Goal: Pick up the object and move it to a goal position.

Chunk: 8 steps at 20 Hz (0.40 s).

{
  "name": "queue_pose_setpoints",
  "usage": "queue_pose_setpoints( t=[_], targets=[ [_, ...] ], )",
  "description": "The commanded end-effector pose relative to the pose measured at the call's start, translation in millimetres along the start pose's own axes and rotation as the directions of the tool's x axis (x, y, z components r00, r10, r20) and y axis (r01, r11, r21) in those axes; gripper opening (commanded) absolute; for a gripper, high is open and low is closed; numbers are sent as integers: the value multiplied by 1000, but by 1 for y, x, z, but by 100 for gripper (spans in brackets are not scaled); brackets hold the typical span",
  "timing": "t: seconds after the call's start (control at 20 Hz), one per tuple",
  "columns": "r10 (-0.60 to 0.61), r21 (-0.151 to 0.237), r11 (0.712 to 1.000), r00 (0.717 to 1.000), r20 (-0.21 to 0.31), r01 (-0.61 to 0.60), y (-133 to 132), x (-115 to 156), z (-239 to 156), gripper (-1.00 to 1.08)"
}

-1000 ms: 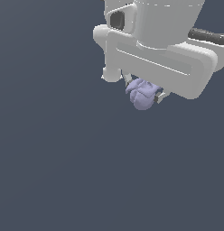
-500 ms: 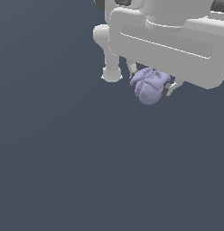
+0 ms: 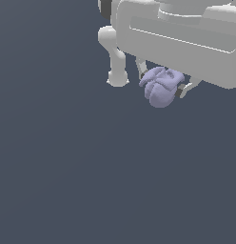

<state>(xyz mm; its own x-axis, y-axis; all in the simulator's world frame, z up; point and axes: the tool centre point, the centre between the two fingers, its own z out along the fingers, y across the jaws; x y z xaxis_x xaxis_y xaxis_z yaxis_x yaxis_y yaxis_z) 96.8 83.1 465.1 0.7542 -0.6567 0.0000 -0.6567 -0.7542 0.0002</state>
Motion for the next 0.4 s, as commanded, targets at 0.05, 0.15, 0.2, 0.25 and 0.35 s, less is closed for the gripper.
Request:
queue_pose_setpoints(
  t=[0.05,0.15,0.2,0.25,0.35],
  targets=[
    [0,0,1000,1000,0,0,-1,0,-2,-100],
    [0,0,1000,1000,0,0,-1,0,-2,-100],
    [0,0,1000,1000,0,0,-1,0,-2,-100],
    [0,0,1000,1000,0,0,-1,0,-2,-100],
    [0,0,1000,1000,0,0,-1,0,-2,-100]
  ],
)
